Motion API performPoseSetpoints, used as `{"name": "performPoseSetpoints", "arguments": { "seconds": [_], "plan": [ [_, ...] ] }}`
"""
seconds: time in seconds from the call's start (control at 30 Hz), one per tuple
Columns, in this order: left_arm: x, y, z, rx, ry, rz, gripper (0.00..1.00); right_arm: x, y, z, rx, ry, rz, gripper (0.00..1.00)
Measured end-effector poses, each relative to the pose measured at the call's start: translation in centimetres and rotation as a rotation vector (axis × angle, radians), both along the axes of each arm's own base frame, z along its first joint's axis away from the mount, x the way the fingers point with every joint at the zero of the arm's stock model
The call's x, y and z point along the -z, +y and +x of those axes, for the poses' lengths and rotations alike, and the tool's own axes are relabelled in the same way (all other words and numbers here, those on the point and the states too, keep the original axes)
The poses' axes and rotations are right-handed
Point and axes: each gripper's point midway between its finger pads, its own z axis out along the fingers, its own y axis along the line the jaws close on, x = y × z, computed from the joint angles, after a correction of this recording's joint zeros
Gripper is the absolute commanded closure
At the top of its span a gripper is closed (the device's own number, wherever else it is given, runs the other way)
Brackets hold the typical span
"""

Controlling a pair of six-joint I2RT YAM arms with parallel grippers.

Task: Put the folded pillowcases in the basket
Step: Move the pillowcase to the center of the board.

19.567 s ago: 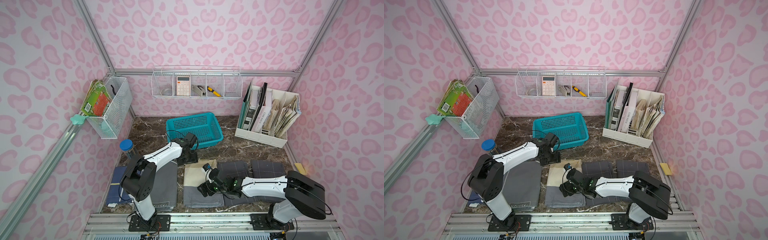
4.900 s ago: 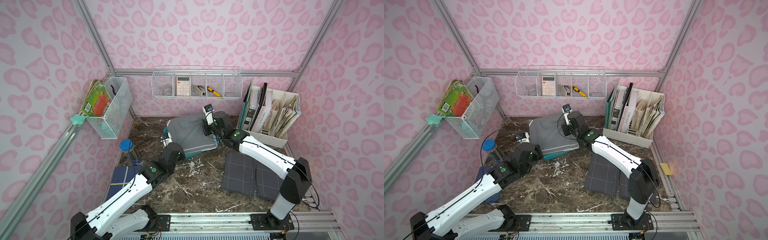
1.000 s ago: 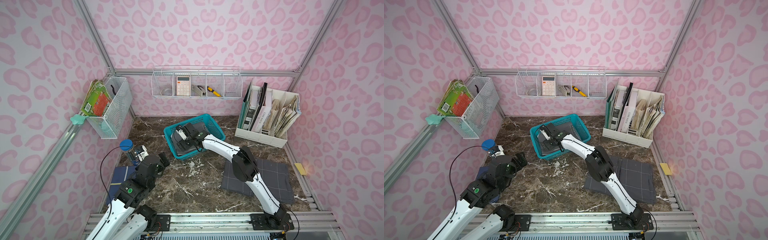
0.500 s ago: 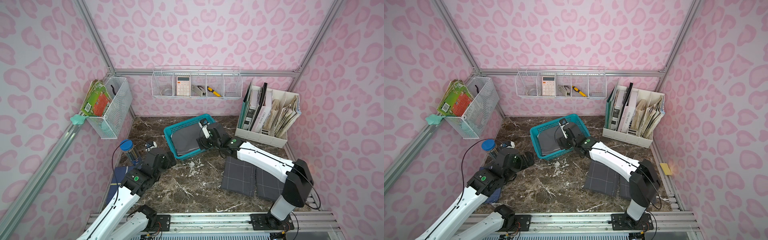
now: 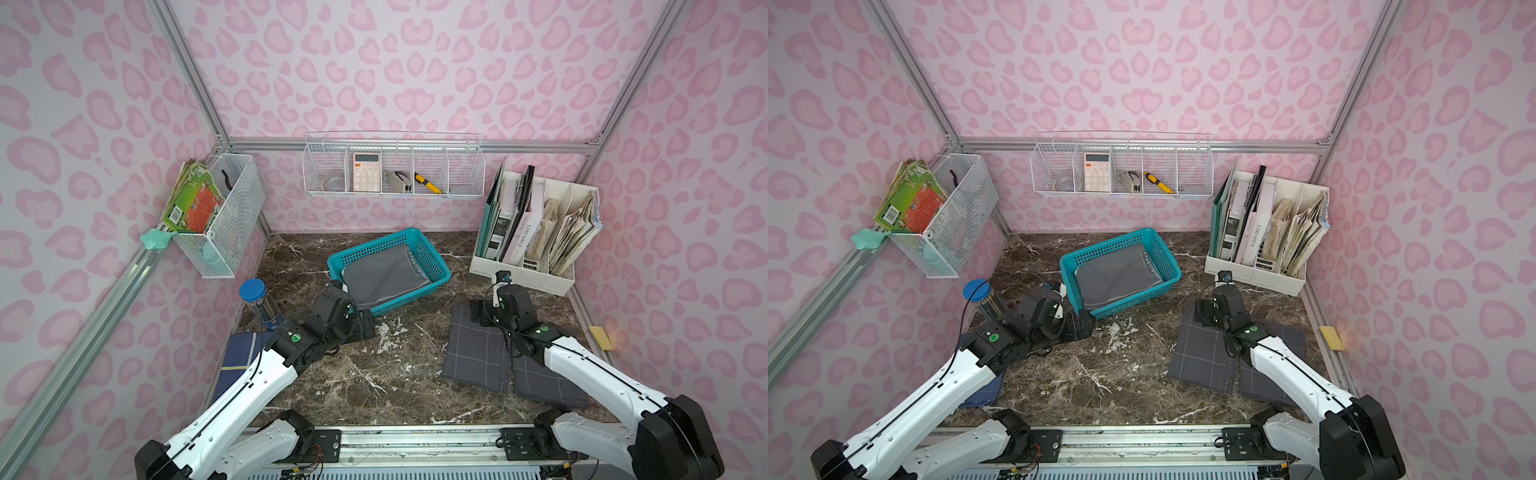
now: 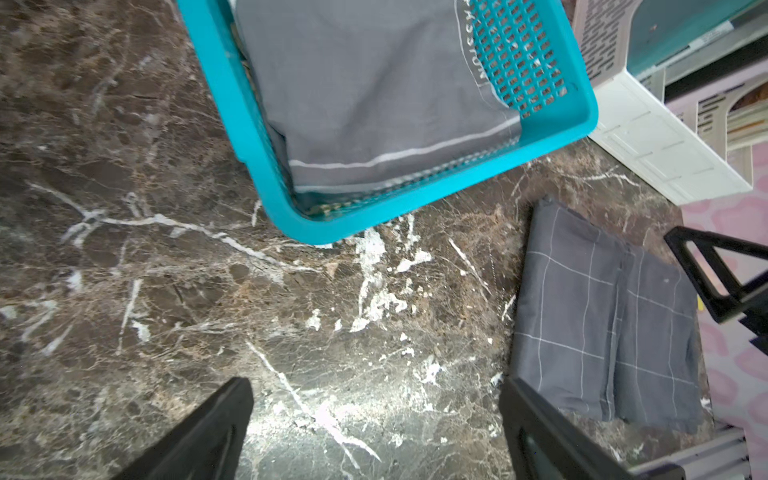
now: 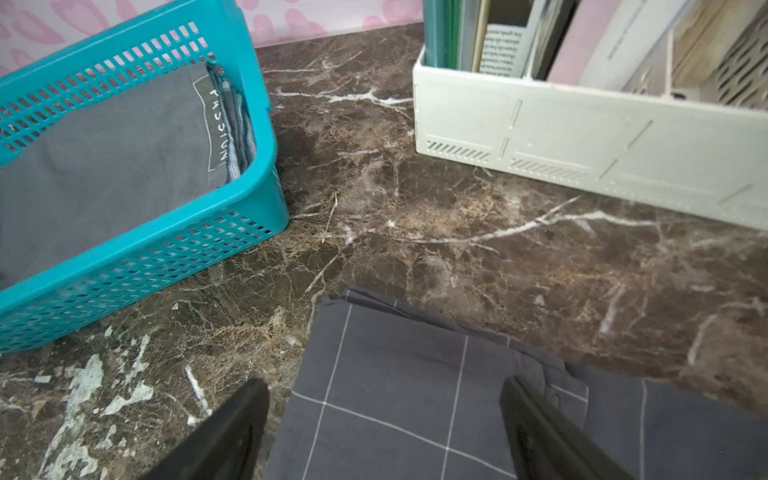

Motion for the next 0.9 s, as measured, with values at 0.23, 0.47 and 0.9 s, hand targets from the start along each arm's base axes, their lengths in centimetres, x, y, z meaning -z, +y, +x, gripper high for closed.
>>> {"name": "performPoseSetpoints", "arguments": {
  "seconds": [0.23, 0.47, 0.9],
  "plan": [
    [1.3, -1.8, 0.7, 0.03, 0.033, 0.016, 0.03, 4.5, -1.3, 0.2, 0.062, 0.127, 0.057, 0.1],
    [2.5, -1.8, 0.8, 0.003, 0.035, 0.0, 0.02, 7.3, -0.1, 1.0, 0.037, 0.215, 0.082, 0.11],
    [2.5, 1.4, 1.5, -0.21, -0.018, 0.016, 0.02, 10.1, 8.6, 0.2, -0.174, 0.181, 0.059, 0.13]
  ]
}}
